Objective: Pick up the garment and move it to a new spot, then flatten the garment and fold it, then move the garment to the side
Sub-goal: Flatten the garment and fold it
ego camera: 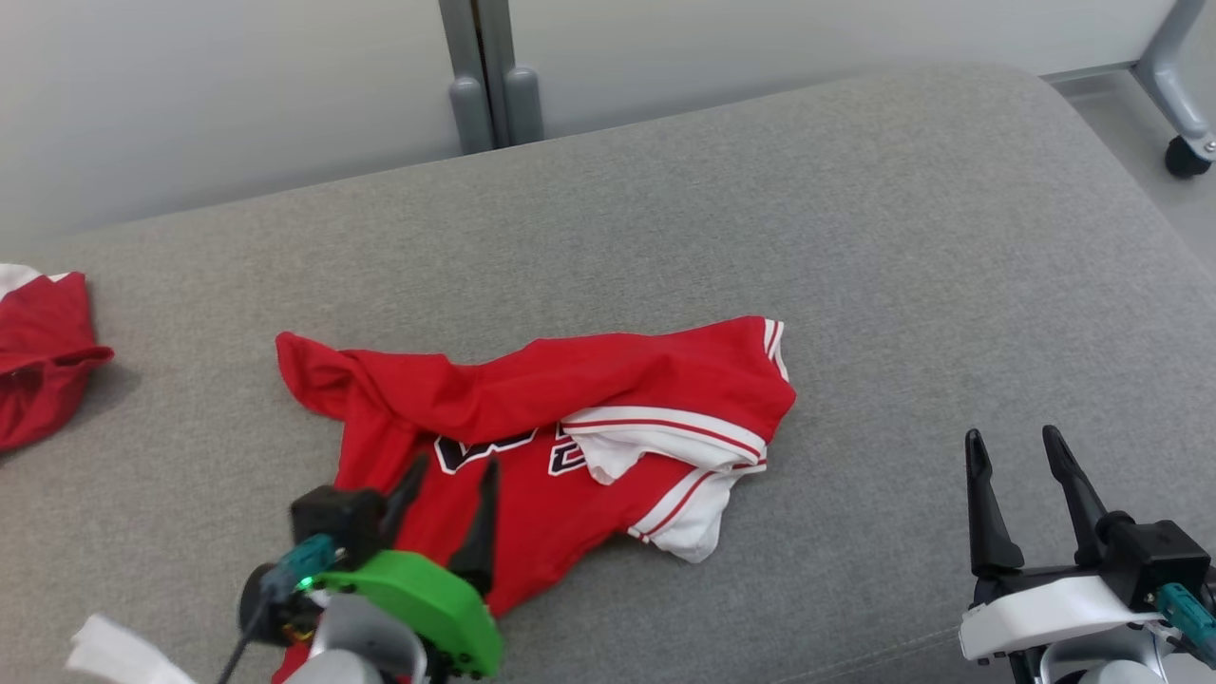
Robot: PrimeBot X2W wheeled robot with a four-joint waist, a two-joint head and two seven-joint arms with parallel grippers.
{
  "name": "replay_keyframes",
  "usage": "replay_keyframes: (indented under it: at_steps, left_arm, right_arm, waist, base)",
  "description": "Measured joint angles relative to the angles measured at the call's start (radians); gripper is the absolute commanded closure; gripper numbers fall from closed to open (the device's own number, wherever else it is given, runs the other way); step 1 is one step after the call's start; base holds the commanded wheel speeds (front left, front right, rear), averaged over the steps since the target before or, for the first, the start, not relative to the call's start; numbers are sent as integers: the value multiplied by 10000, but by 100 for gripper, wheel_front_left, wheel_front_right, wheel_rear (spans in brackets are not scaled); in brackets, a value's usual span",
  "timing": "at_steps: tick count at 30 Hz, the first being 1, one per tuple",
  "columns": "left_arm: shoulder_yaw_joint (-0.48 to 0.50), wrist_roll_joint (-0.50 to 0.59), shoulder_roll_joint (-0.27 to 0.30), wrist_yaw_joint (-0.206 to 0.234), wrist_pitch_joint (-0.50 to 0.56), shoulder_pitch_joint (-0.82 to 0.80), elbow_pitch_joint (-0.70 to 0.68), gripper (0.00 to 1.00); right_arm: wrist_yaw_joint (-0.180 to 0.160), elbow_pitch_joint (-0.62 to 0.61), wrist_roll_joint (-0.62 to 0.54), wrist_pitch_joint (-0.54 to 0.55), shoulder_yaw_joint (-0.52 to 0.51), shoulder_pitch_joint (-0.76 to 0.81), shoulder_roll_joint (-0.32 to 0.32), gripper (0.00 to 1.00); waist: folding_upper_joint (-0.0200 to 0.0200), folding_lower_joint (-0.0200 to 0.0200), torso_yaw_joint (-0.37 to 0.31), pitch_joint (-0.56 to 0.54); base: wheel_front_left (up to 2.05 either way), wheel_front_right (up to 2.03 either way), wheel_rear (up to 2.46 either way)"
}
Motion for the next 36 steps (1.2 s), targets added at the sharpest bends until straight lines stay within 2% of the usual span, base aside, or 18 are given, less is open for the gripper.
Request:
replay_keyframes:
  at_steps: [7,13,17,21,30,31,32,36]
  left_arm:
    - [-2138,1043,-1578,-1057,1181,-1827,936,0]
    - [-3007,2061,-2242,-1367,1285,-2987,2380,0]
    - [-3394,2543,-2577,-1457,1221,-3430,3193,0]
    - [-3561,2941,-2671,-1338,961,-3777,4002,0]
    - [-3948,3611,-2938,-1078,761,-4385,5760,0]
    - [-3958,3609,-2968,-1177,771,-4455,5931,75]
    - [-3958,3582,-2995,-1241,767,-4479,6013,100]
    - [-3893,3377,-3183,-1517,663,-4684,6236,100]
  right_arm:
    - [0,46,71,0,198,-324,-4,0]
    - [0,86,153,0,198,-377,-4,0]
    - [-2,94,228,-2,211,-382,-4,0]
    - [-2,102,280,-2,228,-394,-2,0]
    - [-2,159,380,-2,244,-493,-4,0]
    - [-2,165,416,-2,251,-512,-4,0]
    - [-2,176,416,-2,261,-512,-4,0]
    - [-2,209,477,-2,284,-512,-4,0]
  waist:
    - [0,0,-684,168]
    - [0,0,-1327,333]
    - [0,0,-1695,438]
    - [0,0,-1965,542]
    - [0,0,-2106,681]
    - [0,0,-2102,688]
    - [0,0,-2103,691]
    - [0,0,-2118,660]
  base:
    - [0,0,0]
    - [0,0,0]
    - [0,0,0]
    - [0,0,0]
    - [0,0,0]
    - [0,0,0]
    - [0,0,0]
    - [0,0,0]
